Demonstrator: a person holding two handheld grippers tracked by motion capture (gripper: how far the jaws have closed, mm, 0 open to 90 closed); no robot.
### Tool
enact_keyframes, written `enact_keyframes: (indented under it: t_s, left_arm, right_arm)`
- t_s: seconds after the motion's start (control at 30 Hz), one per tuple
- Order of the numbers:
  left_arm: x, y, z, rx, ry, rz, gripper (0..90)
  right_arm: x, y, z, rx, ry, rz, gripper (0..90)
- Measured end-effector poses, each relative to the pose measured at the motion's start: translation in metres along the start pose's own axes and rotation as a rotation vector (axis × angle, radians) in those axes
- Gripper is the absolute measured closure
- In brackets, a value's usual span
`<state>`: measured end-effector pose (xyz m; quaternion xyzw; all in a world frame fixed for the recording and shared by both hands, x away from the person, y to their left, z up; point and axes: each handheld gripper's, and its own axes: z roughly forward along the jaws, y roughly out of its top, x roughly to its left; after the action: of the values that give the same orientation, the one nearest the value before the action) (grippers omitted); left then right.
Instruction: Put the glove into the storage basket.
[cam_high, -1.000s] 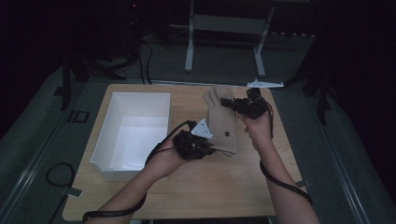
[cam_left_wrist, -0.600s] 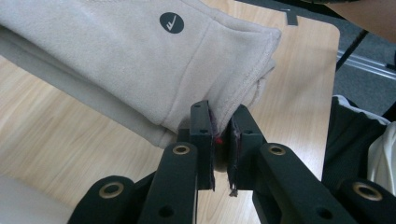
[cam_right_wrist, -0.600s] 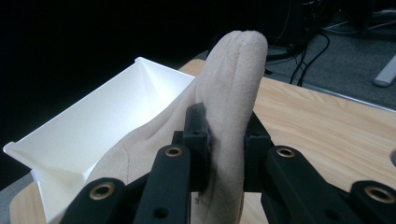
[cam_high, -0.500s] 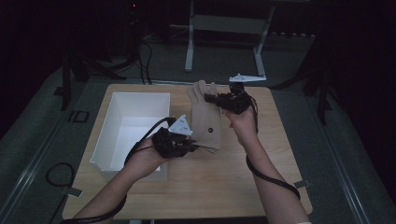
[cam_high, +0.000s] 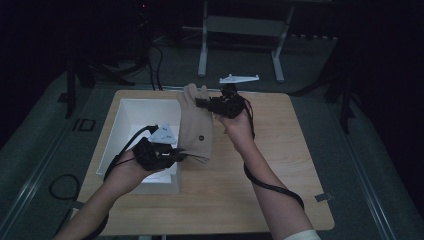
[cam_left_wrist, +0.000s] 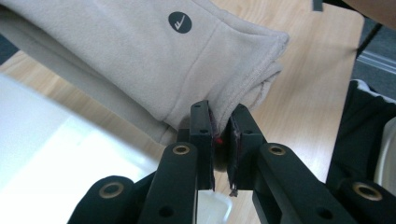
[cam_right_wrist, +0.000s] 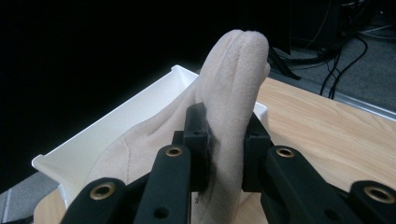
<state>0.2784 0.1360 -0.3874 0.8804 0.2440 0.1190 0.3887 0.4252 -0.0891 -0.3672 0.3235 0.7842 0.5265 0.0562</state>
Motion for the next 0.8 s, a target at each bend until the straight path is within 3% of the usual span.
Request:
enact_keyframes:
  t_s: [0.37, 0.8]
  left_arm:
    - [0.014, -0.026, -0.029, 0.013, 0.052, -0.042, 82.9]
    - [0.030, -0.063, -0.044, 0.028, 0.083, -0.123, 82.9]
  right_arm:
    - [0.022, 0.012, 0.032, 0.010, 0.044, -0.017, 78.4]
    - [0.051, 0.019, 0.074, 0.036, 0.095, -0.035, 79.2]
